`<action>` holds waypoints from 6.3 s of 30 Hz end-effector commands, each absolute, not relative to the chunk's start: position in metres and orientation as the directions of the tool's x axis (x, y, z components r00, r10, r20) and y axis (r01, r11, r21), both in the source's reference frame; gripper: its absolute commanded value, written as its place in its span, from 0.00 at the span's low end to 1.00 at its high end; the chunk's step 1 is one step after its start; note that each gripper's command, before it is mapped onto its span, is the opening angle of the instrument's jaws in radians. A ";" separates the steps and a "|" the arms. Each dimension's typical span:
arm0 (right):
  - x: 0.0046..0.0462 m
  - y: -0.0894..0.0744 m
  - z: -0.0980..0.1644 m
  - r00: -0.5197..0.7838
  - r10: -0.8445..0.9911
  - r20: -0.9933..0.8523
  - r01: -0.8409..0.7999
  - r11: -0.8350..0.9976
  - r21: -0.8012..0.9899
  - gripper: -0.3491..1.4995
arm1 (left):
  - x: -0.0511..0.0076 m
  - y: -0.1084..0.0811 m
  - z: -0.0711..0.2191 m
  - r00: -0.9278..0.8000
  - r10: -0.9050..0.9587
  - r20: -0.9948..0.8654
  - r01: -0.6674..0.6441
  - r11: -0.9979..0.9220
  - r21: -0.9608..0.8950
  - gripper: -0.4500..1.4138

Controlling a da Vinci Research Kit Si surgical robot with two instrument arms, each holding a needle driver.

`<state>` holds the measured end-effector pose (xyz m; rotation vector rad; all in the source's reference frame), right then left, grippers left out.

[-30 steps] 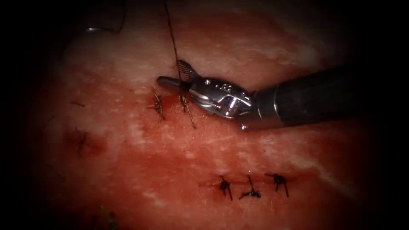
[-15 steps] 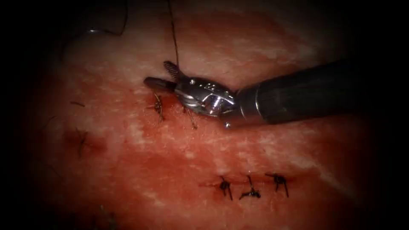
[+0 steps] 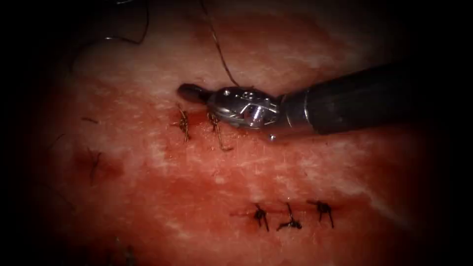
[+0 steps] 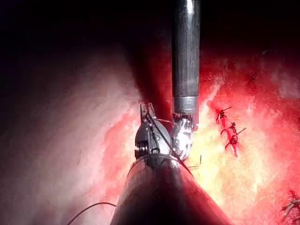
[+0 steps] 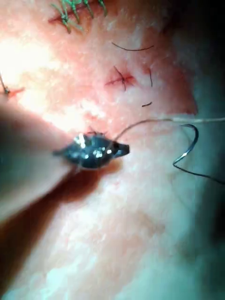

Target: Wound Closure

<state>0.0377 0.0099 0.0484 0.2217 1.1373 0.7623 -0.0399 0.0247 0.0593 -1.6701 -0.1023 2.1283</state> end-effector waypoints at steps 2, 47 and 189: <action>0.0356 0.009 0.048 0.182 0.649 -0.739 -0.464 0.719 0.517 0.75 | -0.0412 0.024 0.060 -0.176 0.374 -0.911 -0.281 -0.906 -0.318 0.00; 0.0077 0.010 0.042 0.191 0.702 -0.686 -0.722 0.574 0.386 0.92 | -0.0452 0.014 0.068 -0.319 0.595 -0.738 -0.305 -0.802 -0.514 0.62; 0.0382 0.004 0.045 0.169 -0.243 -0.955 0.116 0.967 -0.226 0.71 | -0.0453 0.003 0.072 -0.761 0.176 -0.624 -0.200 -0.979 -0.033 0.00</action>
